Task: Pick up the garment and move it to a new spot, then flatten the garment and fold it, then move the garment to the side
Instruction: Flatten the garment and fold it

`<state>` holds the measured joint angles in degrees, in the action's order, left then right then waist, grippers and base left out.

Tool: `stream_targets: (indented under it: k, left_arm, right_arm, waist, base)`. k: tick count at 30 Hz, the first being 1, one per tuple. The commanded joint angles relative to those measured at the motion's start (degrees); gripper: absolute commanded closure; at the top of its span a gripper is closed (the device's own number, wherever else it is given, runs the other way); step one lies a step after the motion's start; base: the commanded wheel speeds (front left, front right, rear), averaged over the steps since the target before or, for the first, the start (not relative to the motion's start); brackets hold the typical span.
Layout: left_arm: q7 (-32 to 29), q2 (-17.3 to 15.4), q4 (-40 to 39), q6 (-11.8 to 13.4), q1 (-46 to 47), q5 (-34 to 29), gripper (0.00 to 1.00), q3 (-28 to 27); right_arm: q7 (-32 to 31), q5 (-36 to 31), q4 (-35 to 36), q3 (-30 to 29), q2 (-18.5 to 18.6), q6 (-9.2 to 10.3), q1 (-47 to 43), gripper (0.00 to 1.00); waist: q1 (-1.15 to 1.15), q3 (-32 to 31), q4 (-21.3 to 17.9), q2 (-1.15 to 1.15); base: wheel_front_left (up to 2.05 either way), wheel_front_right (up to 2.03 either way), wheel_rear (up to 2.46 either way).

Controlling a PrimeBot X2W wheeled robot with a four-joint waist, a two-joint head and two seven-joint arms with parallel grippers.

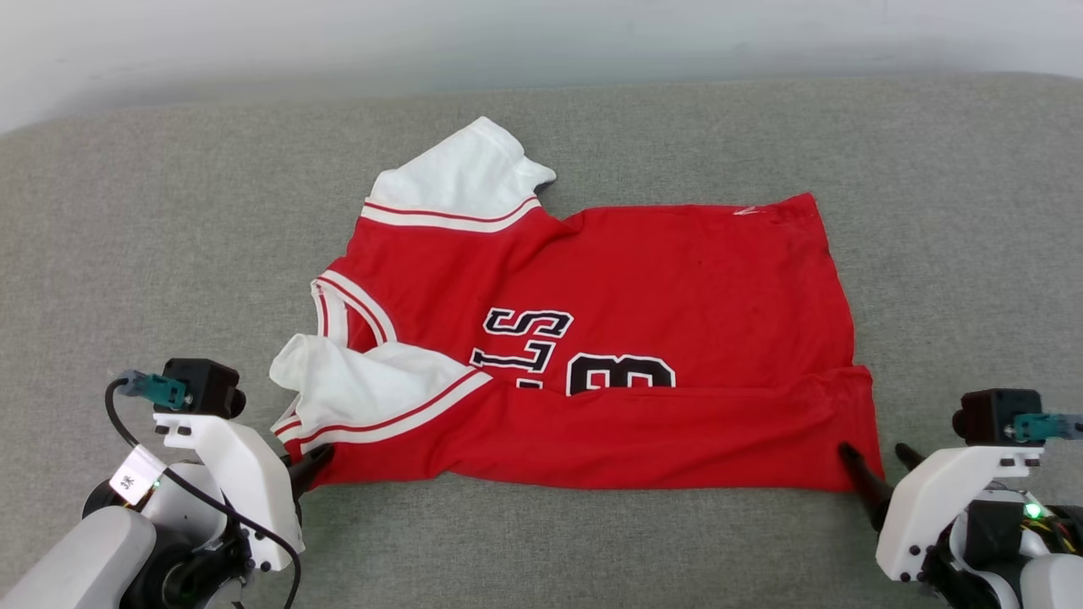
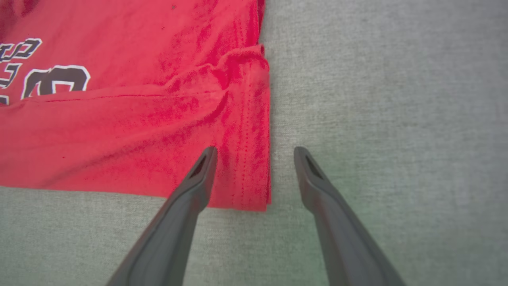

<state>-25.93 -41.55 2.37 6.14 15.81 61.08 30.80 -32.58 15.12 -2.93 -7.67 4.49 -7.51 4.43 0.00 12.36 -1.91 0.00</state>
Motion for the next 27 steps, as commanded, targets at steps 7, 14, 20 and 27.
stream_targets:
  k: [7,14,20,27]
  left_arm:
    - [0.65,-0.05,-1.88,0.45,0.54,-0.71,1.0,-0.05]
    - [1.16,0.19,-1.61,0.11,0.34,-0.52,1.0,-0.11]
    - [2.85,0.74,-1.39,-0.38,0.36,-0.92,1.0,-0.39]
    - [5.5,2.25,-0.74,-0.37,-1.31,-0.12,1.0,-0.87]
  right_arm:
    - [-2.7,2.84,-7.33,4.39,0.05,0.03,3.31,0.0]
    - [-4.98,5.88,-10.6,8.52,0.16,-0.06,4.23,0.8]
    - [-3.33,6.89,-10.28,9.19,2.43,-0.03,6.2,1.0]
    - [-2.61,7.01,-8.82,9.51,4.42,0.03,5.9,1.0]
  waist:
    - [0.0,1.76,1.08,0.0]
    - [0.0,2.32,1.45,0.0]
    - [0.0,1.5,1.52,0.0]
    - [0.0,-1.36,1.75,0.0]
  base:
    - [0.0,0.0,0.0]
    - [0.0,0.0,0.0]
    - [0.0,0.0,0.0]
    - [0.0,0.0,0.0]
